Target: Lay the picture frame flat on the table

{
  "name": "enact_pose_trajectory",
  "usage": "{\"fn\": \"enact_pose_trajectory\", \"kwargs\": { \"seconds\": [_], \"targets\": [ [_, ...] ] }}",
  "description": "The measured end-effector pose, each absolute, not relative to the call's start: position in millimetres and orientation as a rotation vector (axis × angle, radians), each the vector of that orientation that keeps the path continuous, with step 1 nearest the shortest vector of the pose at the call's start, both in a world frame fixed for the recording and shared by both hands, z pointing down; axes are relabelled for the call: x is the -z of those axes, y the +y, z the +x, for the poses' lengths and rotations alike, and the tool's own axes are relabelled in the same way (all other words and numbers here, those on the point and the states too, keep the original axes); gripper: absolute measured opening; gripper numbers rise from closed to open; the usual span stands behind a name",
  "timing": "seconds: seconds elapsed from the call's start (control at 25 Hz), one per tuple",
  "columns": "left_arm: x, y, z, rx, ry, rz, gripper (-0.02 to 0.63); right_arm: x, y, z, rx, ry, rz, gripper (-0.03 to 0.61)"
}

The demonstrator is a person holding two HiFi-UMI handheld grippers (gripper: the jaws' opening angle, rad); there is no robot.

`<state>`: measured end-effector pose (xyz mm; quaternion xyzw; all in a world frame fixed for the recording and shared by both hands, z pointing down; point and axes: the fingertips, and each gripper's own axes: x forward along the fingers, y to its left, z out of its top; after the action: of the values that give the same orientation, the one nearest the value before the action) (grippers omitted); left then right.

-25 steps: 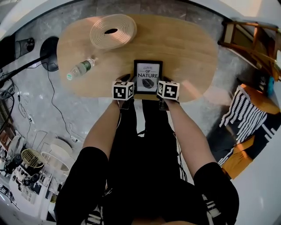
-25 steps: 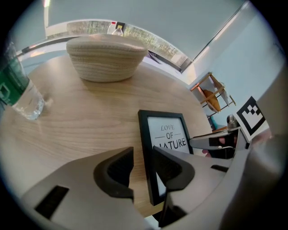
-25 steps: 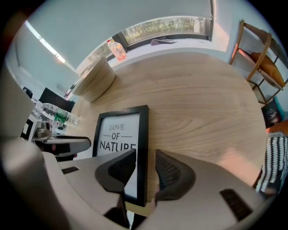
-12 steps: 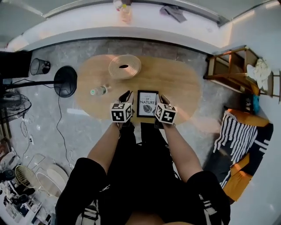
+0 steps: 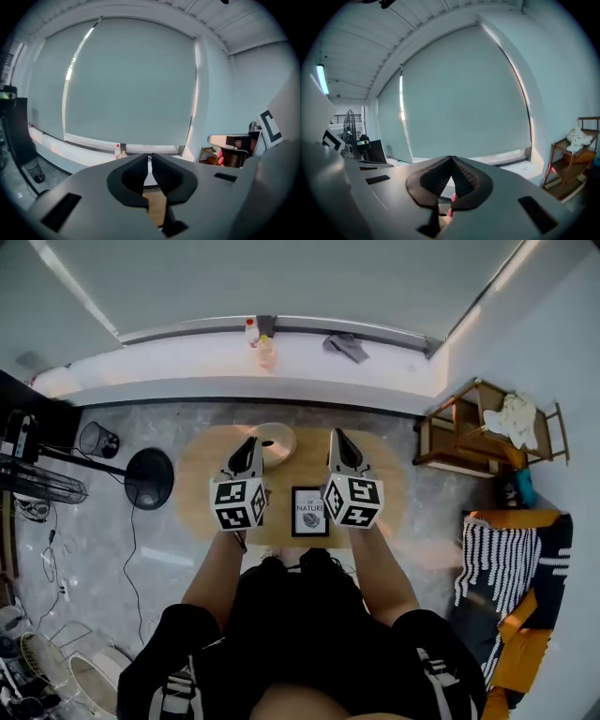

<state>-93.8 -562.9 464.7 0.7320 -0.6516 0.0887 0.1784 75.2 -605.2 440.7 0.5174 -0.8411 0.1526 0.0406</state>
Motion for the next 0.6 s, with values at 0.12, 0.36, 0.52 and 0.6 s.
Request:
{"fn": "enact_pose_trajectory", "kwargs": {
  "seconds": [0.12, 0.36, 0.52, 0.6],
  "targets": [
    [-410.9, -560.2, -103.9, -0.214, -1.900, 2.066, 0.035, -379.6, -596.8, 69.4, -0.335, -2.647, 1.609, 0.014],
    [-304.9, -541.9, -111.7, -0.195, -2.041, 2.212, 0.031, -291.2, -576.0, 68.1, -0.138, -2.726, 1.652, 0.014],
    [-272.2, -535.9, -113.0, -0.203, -2.094, 2.237, 0.031, -263.8, -569.1, 75.1, -0.070, -2.728, 1.706, 0.014],
    [-265.1, -537.9, -109.4, -0.182, -2.086, 2.260, 0.031, -261.1, -569.1, 76.9, -0.061, -2.716, 1.720, 0.014]
  ]
}}
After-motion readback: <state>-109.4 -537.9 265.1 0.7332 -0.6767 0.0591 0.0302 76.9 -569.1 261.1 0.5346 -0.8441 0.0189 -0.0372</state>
